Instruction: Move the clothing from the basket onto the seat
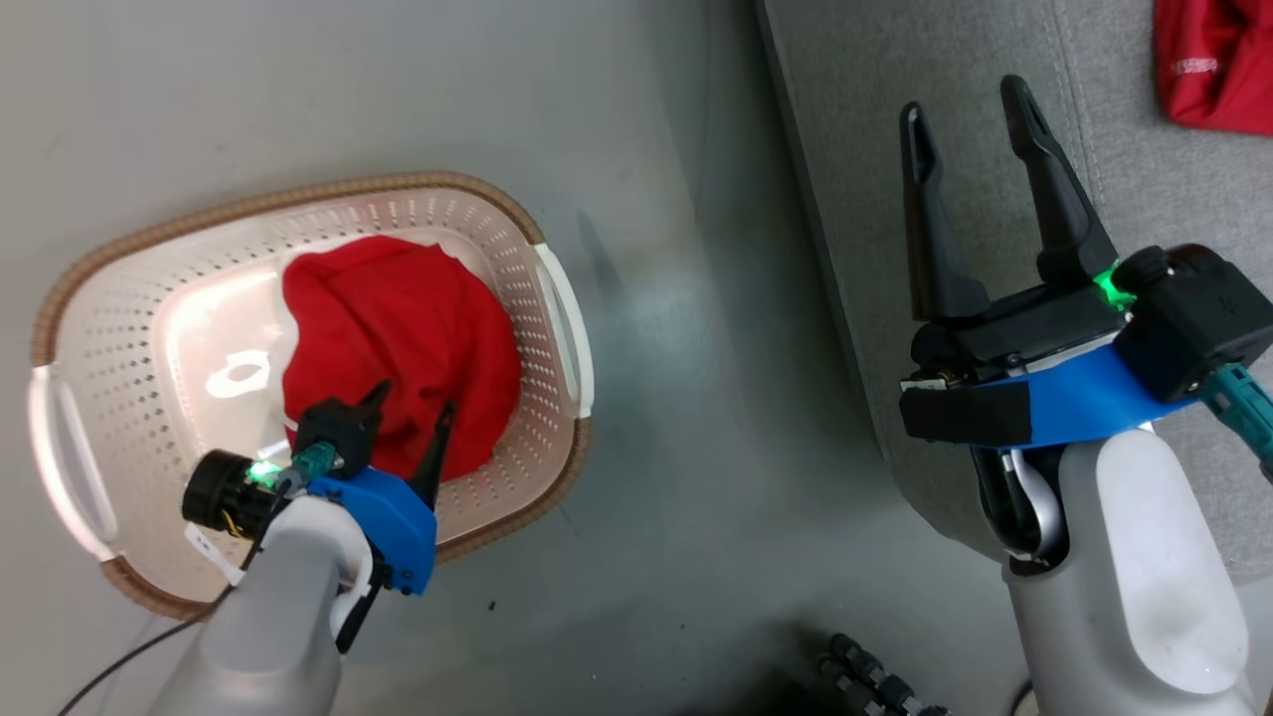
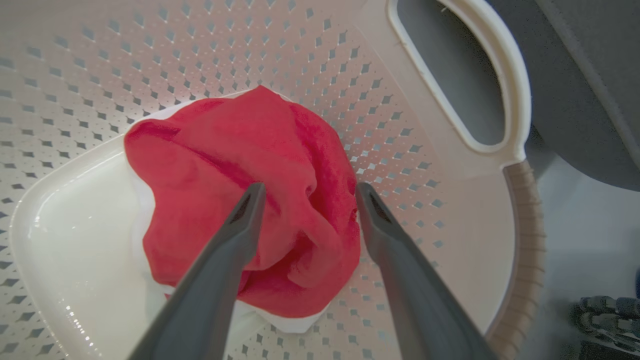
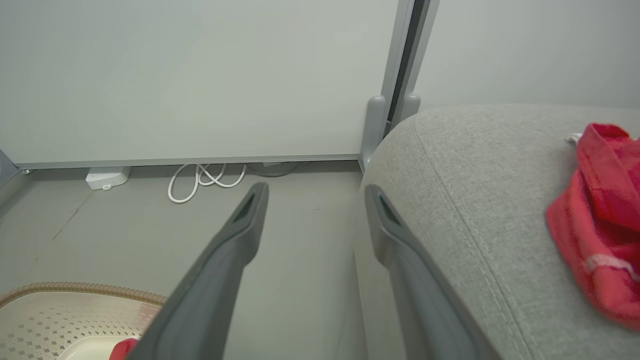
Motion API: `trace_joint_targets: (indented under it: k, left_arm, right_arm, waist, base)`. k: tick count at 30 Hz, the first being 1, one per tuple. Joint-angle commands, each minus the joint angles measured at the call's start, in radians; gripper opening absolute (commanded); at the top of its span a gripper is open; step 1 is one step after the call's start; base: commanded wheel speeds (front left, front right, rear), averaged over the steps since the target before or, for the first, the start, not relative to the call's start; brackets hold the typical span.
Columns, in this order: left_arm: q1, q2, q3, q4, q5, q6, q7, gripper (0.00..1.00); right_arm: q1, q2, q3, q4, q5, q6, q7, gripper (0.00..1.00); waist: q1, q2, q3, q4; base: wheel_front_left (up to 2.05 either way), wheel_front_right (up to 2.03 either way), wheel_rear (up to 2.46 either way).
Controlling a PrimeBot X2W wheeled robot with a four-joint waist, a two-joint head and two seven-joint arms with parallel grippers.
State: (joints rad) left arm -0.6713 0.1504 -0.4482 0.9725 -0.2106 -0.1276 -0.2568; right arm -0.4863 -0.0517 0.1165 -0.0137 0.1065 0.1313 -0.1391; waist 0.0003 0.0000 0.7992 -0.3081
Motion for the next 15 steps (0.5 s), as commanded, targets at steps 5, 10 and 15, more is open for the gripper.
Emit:
trace_joint_targets:
  k: [5, 10, 15]
  left_arm:
    - [-0.077, 0.024, -0.006, 0.073, 0.001, 0.005, -0.003, 1.00]
    - [-0.115, 0.028, 0.007, 0.132, -0.010, 0.034, -0.002, 1.00]
    - [-0.157, 0.026, -0.001, 0.200, -0.012, 0.040, 0.028, 0.00]
  right_arm:
    - [-0.032, 0.002, 0.032, 0.006, 0.025, -0.001, -0.024, 1.00]
    - [-0.023, 0.002, 0.054, 0.015, 0.050, -0.001, -0.042, 1.00]
    - [-0.022, 0.002, 0.067, 0.030, 0.066, -0.001, -0.055, 1.00]
  waist:
    - [-0.0003, 0.0000, 0.081, -0.046]
    - [-0.0003, 0.0000, 0.105, -0.065]
    - [-0.0003, 0.0000, 0.120, -0.075]
  base:
    - [0.00, 0.00, 0.00]
    - [0.00, 0.00, 0.00]
    - [0.00, 0.00, 0.00]
